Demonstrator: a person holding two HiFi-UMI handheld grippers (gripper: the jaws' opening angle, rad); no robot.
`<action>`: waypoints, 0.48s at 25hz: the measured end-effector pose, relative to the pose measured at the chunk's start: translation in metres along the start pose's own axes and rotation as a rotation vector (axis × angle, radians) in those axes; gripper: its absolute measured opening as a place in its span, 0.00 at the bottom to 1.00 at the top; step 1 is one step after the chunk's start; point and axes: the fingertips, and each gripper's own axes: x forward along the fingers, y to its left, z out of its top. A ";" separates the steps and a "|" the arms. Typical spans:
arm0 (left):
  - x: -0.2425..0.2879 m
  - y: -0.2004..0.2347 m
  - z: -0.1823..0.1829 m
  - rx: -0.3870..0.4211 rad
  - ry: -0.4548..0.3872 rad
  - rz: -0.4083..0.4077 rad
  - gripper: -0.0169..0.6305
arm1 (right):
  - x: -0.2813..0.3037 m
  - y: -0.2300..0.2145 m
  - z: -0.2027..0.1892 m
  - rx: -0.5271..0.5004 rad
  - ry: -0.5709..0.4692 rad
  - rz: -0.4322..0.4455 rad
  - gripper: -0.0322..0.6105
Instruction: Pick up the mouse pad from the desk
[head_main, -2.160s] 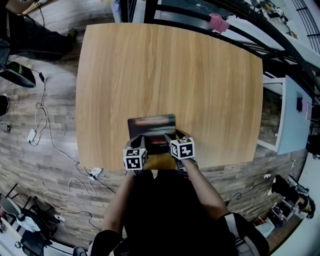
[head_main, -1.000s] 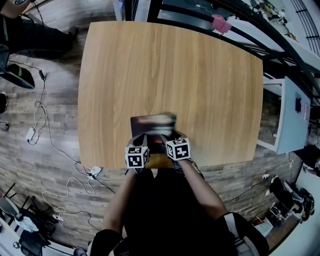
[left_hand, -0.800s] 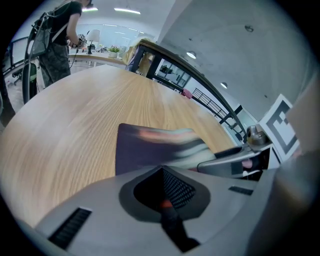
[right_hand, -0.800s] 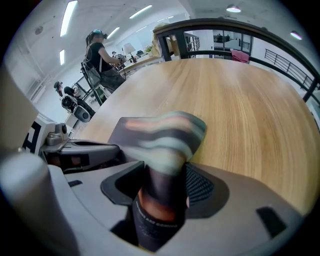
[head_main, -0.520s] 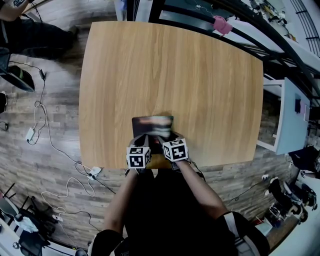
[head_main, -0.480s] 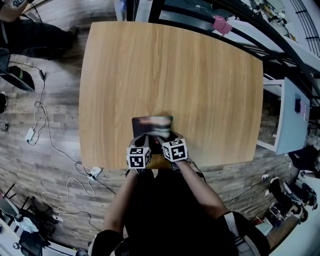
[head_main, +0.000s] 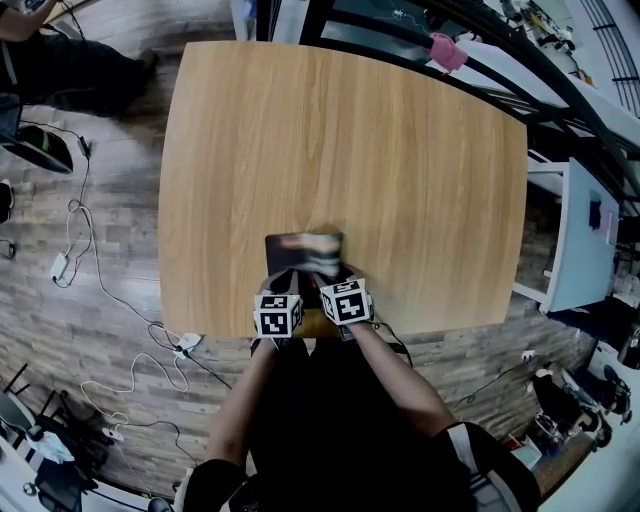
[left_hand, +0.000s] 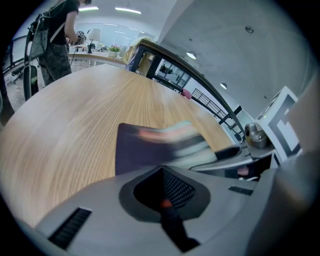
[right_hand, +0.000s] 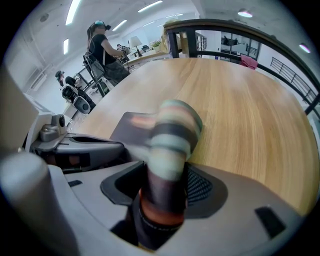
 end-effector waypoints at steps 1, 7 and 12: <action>0.000 0.000 -0.001 0.006 0.004 0.001 0.06 | 0.000 -0.001 0.000 -0.003 -0.003 -0.002 0.42; 0.002 0.000 0.002 0.028 0.001 0.004 0.06 | 0.001 -0.002 0.003 -0.016 -0.016 -0.001 0.42; 0.003 0.000 -0.003 0.043 -0.003 0.013 0.06 | 0.000 0.003 0.000 -0.026 -0.016 0.018 0.38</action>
